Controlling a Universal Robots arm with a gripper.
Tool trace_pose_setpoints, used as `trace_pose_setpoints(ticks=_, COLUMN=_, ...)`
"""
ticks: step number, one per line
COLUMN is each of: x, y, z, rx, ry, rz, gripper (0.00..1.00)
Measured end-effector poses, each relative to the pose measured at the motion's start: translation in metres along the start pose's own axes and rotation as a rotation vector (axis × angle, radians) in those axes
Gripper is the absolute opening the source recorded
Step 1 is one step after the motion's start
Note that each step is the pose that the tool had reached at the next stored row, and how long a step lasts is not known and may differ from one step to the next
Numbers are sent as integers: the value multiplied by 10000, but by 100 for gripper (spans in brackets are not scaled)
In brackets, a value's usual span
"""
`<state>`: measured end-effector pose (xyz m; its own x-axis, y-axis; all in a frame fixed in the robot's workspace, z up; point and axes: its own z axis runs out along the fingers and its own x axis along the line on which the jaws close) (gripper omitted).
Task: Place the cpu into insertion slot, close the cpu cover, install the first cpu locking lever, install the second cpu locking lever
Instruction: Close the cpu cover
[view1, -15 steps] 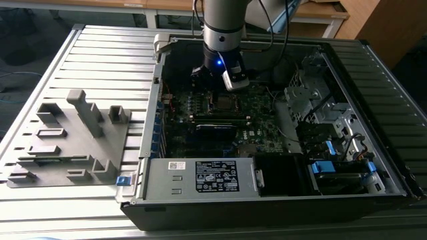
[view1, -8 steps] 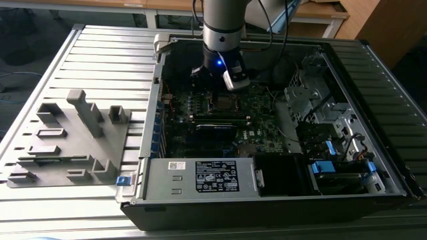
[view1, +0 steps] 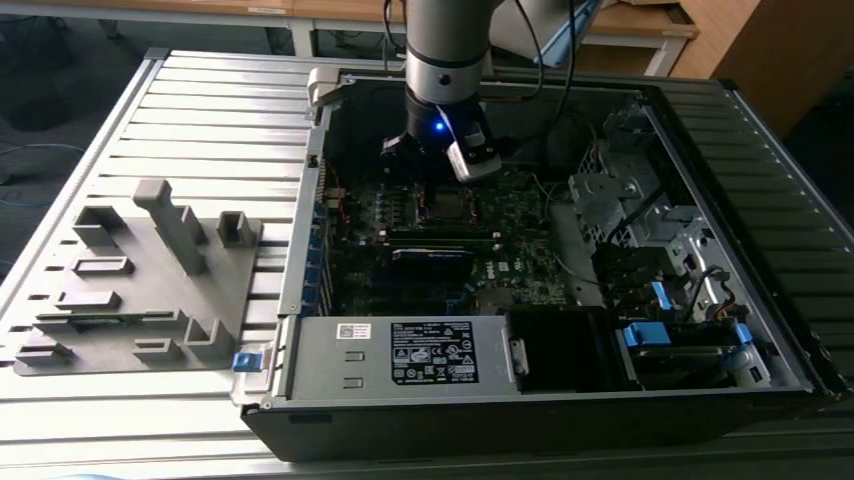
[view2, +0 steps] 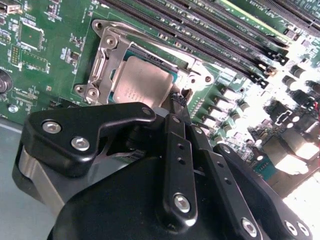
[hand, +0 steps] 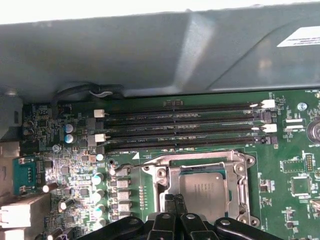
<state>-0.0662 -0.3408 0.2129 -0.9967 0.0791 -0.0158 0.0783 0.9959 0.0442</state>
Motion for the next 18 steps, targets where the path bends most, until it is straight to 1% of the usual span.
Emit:
trace_pose_setpoints(ticks=7, x=4, y=-1, z=8, rx=-3, ry=-13, rz=-18, gripper=11)
trace_pose_setpoints(ticks=10, x=24, y=-2, z=11, rx=-5, ry=-14, rz=-16, gripper=11)
trace_pose_setpoints(ticks=14, x=34, y=-5, z=34, rx=-4, ry=-16, rz=-18, gripper=11)
trace_pose_setpoints(ticks=18, x=35, y=-4, z=36, rx=-3, ry=-16, rz=-17, gripper=11)
